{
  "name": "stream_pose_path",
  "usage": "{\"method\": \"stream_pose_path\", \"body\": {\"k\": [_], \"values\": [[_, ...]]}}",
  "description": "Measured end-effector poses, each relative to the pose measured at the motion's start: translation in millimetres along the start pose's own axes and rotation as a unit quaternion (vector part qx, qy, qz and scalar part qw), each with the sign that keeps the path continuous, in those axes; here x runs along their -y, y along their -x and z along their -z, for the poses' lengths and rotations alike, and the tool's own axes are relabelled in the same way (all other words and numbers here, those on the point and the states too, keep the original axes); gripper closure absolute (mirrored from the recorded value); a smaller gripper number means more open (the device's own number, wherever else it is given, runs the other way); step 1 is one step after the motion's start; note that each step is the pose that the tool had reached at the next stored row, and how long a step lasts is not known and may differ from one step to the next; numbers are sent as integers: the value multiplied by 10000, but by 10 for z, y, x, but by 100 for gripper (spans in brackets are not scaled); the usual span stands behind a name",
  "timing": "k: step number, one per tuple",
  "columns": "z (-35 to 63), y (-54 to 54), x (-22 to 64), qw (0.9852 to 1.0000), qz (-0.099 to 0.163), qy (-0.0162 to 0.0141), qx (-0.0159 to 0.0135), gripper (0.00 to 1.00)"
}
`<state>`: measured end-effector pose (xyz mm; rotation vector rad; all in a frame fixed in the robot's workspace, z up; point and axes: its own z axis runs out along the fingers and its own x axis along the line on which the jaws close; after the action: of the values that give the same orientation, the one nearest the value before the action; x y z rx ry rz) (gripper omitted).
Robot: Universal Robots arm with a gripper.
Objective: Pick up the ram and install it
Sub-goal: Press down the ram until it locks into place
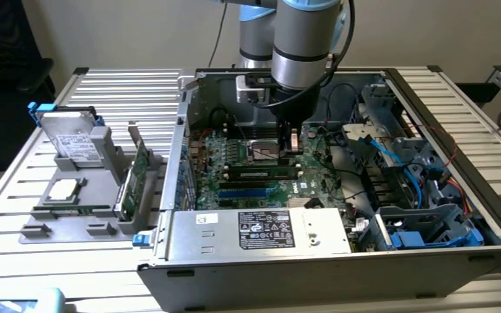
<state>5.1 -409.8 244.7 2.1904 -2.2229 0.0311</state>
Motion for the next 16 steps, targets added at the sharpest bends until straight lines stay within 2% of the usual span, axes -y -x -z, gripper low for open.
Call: {"method": "stream_pose_path", "body": {"k": [4,10,16], "values": [[-2,1,63,10000,0,0,0,89],[-26,2,63,10000,-34,0,0,89],[-56,5,73,9998,-216,4,-2,89]]}}
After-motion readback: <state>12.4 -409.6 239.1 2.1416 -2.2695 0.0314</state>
